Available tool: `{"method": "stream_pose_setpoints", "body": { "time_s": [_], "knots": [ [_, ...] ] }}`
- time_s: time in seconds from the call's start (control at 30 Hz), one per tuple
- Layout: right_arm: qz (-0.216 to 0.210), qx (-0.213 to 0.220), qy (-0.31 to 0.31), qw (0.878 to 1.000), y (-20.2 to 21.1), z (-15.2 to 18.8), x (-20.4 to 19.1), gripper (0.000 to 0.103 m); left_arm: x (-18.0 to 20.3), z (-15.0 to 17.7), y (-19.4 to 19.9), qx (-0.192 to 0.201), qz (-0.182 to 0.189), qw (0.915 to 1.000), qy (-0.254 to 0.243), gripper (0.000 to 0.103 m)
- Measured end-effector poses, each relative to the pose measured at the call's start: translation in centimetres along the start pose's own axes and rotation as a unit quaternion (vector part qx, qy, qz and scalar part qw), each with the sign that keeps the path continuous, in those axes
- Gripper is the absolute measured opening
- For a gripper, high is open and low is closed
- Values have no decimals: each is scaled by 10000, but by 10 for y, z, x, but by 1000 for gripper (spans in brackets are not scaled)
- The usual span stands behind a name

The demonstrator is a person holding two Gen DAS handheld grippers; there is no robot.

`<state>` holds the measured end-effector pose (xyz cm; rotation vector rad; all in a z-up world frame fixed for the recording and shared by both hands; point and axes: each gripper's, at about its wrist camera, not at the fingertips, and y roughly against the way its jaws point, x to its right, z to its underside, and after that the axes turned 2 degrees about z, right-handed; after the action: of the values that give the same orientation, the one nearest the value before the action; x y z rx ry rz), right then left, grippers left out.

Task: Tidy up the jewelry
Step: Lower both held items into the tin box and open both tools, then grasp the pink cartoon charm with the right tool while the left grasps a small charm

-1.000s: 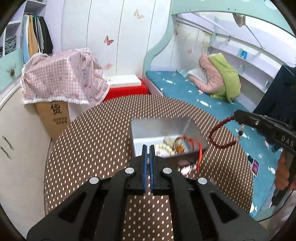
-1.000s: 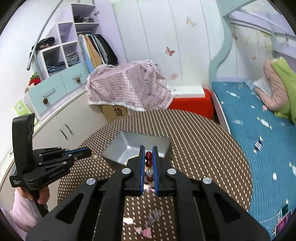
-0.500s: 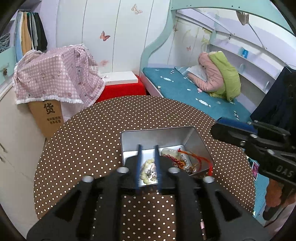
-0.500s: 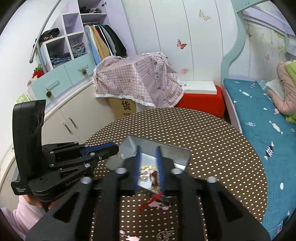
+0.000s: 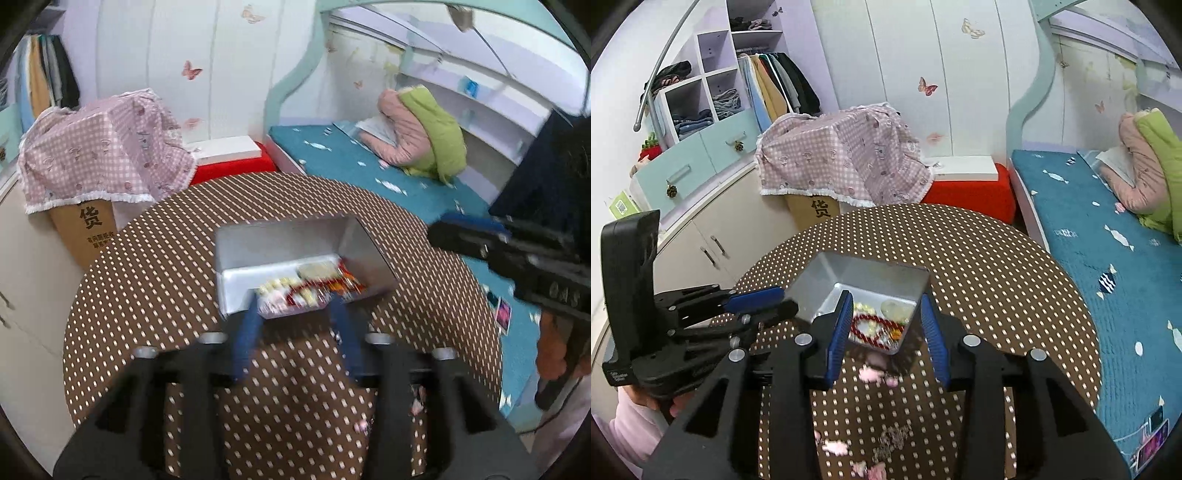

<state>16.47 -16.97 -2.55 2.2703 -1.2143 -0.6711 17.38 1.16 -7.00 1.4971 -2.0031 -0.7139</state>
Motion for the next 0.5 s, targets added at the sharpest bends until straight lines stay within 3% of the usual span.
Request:
{"method": "stream_pose_setpoints", "body": {
  "time_s": [0.5],
  "knots": [
    [123,-802,-361,9960,7,80,16,40,41,79,-17,-961,210,9937,-529,52]
  ]
}}
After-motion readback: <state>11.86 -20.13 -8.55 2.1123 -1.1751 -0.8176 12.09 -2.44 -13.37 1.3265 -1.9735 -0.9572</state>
